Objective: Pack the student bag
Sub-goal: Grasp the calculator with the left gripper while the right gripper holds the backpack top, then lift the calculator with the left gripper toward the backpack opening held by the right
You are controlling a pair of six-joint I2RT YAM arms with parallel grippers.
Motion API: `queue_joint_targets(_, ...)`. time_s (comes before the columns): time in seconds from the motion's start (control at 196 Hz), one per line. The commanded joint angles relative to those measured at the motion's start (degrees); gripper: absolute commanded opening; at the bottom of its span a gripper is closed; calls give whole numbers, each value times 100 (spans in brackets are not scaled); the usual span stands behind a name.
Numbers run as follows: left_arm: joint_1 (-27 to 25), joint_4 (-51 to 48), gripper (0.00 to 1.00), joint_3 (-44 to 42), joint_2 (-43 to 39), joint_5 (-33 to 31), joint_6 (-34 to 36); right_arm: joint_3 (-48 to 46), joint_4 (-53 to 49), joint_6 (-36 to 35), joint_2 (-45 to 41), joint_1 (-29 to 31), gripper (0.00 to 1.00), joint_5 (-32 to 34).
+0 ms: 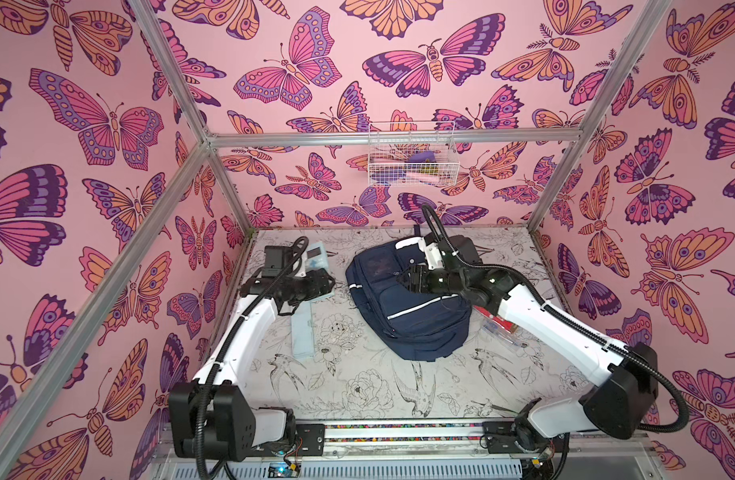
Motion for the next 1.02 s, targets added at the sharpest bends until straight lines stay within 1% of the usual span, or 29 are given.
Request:
queue_joint_targets(0.0, -768, 978, 32, -309, -130, 974, -223, 465, 312, 385, 204, -3, 61, -748)
queue_joint_targets(0.087, -1494, 1222, 32, -387, -136, 755, -100, 660, 93, 364, 271, -4, 61, -761)
queue_joint_targets(0.133, -1754, 1321, 32, -402, -112, 726, -84, 654, 22, 298, 234, 8, 61, -768)
queue_joint_targets(0.199, -1990, 1396, 31, -392, -22, 692, -84, 499, -22, 235, 131, 51, 61, -605)
queue_joint_targets(0.337, -2278, 1406, 29, -359, 32, 548, -57, 257, -132, 272, 8, 48, 59, -269)
queue_joint_targets(0.413, -2390, 1443, 30, -334, 64, 523, -57, 254, -251, 251, -4, 64, 56, -247)
queue_joint_targets(0.633, -2514, 1440, 29, -173, 238, 413, -40, -31, -155, 346, -132, 189, 54, -150)
queue_joint_targets(0.796, -2534, 1450, 28, -107, 356, 299, -3, -224, -187, 428, -219, 209, 46, -66)
queue_joint_targets(1.016, -2595, 1473, 28, -71, 449, 407, 65, -367, -7, 691, -104, 212, 37, -62)
